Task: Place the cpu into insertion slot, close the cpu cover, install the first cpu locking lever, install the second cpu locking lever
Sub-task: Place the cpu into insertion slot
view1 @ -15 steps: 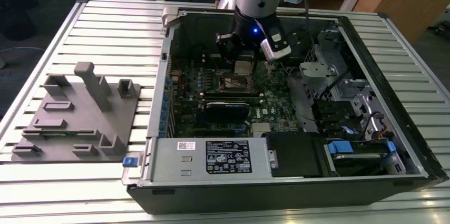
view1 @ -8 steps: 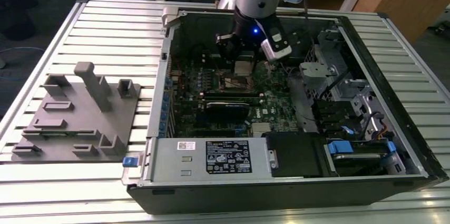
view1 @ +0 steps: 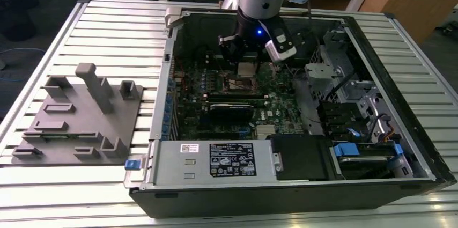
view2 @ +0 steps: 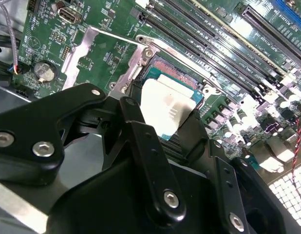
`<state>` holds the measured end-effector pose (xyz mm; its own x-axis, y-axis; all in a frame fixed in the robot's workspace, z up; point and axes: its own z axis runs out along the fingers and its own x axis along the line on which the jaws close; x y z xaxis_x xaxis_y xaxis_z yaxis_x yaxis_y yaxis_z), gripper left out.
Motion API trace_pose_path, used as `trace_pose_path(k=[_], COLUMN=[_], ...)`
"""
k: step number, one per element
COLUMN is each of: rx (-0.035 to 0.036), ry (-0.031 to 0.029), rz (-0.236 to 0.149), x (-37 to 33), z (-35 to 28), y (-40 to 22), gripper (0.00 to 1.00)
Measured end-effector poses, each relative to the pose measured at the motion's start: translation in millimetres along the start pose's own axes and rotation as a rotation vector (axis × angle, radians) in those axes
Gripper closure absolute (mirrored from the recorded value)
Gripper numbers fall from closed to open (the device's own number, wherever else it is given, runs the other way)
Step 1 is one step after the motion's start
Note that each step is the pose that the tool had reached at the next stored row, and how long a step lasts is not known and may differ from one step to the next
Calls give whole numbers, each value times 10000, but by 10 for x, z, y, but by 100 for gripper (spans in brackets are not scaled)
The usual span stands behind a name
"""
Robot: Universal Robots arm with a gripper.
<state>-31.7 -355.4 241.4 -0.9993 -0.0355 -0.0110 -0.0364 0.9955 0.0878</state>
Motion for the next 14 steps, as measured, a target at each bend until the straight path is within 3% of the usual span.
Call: trace_pose_path(k=[2,14], rx=[-1,25], ry=[-10,-200], rz=[109,2273], x=[1,1], z=[4,35], y=[0,-3], gripper=[46,46])
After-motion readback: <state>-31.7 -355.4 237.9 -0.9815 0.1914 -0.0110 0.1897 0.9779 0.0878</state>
